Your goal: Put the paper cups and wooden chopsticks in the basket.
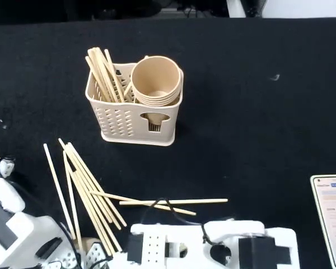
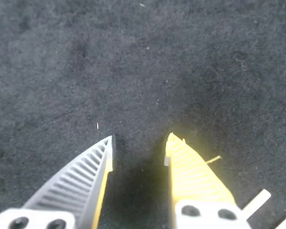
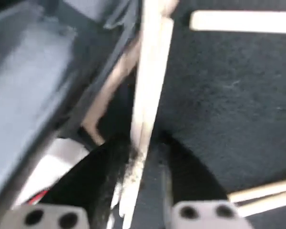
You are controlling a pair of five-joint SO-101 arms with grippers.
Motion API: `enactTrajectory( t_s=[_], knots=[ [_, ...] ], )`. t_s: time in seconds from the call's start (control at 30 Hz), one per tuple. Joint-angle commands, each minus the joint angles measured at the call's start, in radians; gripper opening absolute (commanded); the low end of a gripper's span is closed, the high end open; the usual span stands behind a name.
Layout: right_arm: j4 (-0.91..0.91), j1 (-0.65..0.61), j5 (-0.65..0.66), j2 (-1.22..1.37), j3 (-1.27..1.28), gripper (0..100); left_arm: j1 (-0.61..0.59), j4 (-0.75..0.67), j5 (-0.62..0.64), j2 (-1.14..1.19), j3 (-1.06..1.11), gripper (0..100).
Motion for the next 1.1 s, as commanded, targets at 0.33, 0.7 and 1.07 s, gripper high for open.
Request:
enactTrajectory(
  t_s=[0.33,0.7,1.07],
  knots=[
    [0.049,0.141,-0.091,0.028,-0.122,1.1,-0.018,-0.011,0.009,-0.029,-0.042,18],
    [-0.098,0.405,-0.100,0.028,-0.148,2.1,-0.018,-0.009,0.009,-0.029,-0.041,18],
    [0.040,0.341,-0.092,-0.131,-0.076,15.8,-0.018,-0.009,0.009,-0.029,-0.041,18]
  ],
)
